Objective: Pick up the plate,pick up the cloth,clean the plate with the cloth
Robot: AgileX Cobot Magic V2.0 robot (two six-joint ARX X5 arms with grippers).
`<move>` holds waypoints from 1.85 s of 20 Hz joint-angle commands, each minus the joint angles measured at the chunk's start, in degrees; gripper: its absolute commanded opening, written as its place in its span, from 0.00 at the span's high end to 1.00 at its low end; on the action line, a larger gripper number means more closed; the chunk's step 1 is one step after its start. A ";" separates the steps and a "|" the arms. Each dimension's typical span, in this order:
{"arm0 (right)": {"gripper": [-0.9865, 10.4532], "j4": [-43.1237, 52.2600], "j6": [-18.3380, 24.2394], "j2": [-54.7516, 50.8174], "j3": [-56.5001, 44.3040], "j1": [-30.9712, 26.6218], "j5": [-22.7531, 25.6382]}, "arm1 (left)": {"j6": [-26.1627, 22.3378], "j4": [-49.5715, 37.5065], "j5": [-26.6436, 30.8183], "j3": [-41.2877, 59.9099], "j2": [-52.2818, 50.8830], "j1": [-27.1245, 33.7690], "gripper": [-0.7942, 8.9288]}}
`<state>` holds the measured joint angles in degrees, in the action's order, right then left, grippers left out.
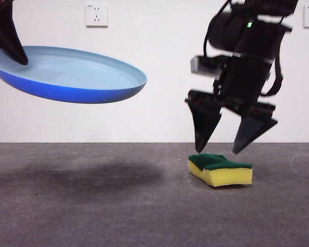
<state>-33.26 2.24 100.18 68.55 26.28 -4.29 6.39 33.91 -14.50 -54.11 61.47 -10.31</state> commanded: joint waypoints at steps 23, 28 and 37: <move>0.92 3.17 -7.34 -14.25 1.90 8.76 -8.74 | 0.04 -2.80 5.07 0.31 6.73 -4.90 0.93; 0.92 9.11 -7.34 -14.80 1.90 15.02 -5.51 | 4.55 -5.27 -4.31 0.28 6.69 -10.03 0.93; 0.92 7.34 -7.08 -10.80 1.90 23.45 -4.00 | 12.09 -16.92 -0.22 0.28 6.69 -11.72 0.93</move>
<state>-25.98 -4.71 88.68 70.57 49.71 -8.27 16.67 17.47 -14.63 -54.00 68.25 -21.89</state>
